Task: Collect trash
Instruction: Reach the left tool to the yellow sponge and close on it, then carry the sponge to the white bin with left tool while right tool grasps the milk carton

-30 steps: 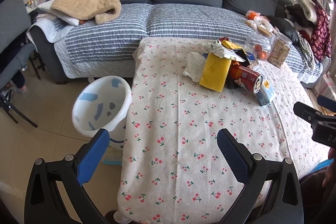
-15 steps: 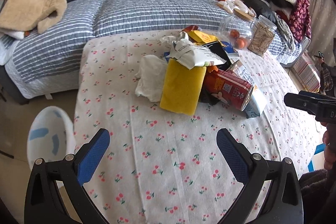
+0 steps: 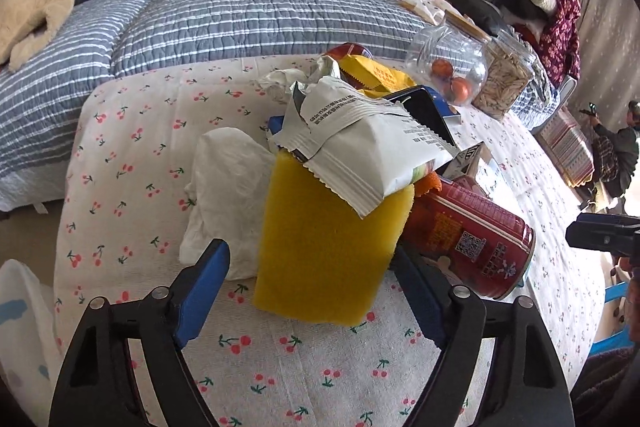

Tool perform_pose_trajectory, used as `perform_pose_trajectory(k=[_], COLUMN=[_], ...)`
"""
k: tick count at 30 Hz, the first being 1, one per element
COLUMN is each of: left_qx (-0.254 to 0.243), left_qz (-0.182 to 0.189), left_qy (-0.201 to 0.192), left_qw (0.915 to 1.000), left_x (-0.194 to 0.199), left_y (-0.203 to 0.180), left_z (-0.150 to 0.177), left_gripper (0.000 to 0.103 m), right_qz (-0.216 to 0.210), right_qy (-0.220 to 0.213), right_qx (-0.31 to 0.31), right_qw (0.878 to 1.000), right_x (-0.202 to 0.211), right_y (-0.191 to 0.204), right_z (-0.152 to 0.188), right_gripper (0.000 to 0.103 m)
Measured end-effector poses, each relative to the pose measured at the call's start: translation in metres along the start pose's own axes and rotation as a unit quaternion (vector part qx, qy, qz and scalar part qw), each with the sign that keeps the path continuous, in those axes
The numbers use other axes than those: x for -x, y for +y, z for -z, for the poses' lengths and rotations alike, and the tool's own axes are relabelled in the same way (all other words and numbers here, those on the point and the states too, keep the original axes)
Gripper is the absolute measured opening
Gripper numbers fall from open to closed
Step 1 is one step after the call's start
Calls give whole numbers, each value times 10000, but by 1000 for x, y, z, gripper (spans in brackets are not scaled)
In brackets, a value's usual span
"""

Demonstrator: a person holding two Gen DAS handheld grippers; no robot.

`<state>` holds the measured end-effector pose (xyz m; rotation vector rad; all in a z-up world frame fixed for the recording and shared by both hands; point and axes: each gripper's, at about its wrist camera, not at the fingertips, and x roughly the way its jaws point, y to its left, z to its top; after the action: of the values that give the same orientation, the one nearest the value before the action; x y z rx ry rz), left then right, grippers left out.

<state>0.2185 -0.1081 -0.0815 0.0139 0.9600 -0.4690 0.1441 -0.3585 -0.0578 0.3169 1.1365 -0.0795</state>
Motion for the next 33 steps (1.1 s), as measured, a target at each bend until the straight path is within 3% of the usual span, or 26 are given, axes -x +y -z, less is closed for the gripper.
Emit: perform_pose_trajectory(k=[1,3,6,11,15,24,26,28,33], left_qx=[3,-20,-95,37,228,363,336,356,472], left_qz=[95,175,126,186,168,125,59,37,-35], left_qy=[12,94,171,258,420,477,464,442,295], left_qw=[10000,9998,9997,9995,9987,9981,9983,9984,9984], left_x=[-2,-5,-4,12,27,58,63,69,90], left_y=[0,-2,-7,-6,-1,11,13,17,31], left_z=[-1,-1,0,3,11,34,38,42,49], left_gripper=[79,66,63,62,61,61,61,61,61], right_qz=[43,111,81,-87,26,257,331,429,697], right_qy=[37,94,160,436,505,281,269,313,-3], right_qx=[18,67,128,392,733,1393,1450,1487,1496], right_qw=[10000,9999,9998,9982,9960,9895,9885,9874,9863], right_x=[-2,-6,-11,-25,-37,-57,-62,-67,-50], right_y=[-1,-3,-4,6,19,49,53,56,59], right_z=[0,1,4,8,10,10,10,10,10], right_gripper=[103,103,103,98,89,78,74,62,59])
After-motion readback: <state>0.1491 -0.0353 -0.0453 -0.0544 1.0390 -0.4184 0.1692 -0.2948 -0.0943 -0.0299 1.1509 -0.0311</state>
